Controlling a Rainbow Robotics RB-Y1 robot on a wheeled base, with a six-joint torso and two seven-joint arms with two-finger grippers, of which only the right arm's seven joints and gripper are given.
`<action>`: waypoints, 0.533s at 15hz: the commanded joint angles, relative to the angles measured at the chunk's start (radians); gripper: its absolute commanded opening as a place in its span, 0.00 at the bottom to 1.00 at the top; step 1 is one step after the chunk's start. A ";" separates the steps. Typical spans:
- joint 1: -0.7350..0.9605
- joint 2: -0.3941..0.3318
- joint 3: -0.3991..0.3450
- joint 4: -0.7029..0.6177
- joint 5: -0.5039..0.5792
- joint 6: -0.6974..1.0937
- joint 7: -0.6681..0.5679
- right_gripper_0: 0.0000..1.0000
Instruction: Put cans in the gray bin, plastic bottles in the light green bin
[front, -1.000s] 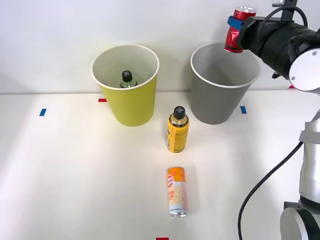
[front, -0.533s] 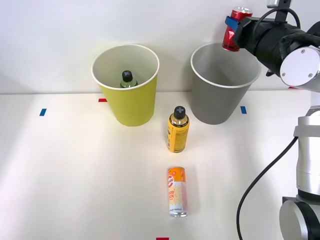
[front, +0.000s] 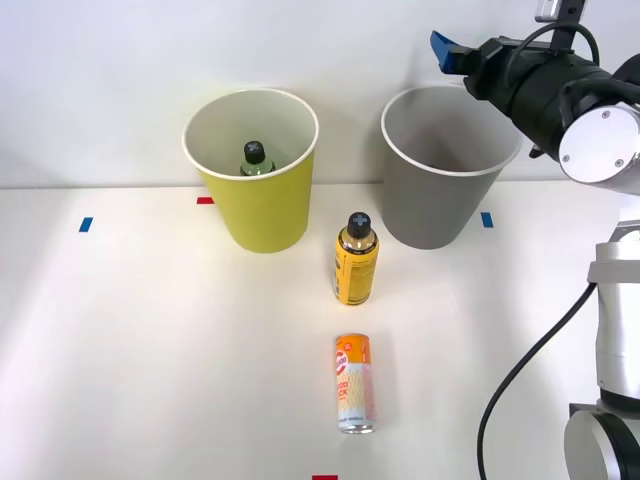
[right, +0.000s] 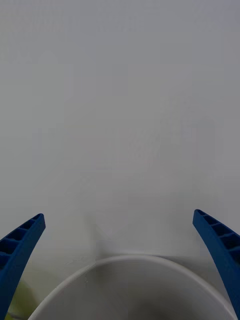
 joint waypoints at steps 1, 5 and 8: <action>0.060 -0.020 0.050 -0.005 -0.079 -0.128 0.017 1.00; 0.190 -0.027 0.124 -0.059 -0.073 -0.322 0.056 1.00; 0.296 -0.027 0.147 -0.152 -0.071 -0.391 0.080 1.00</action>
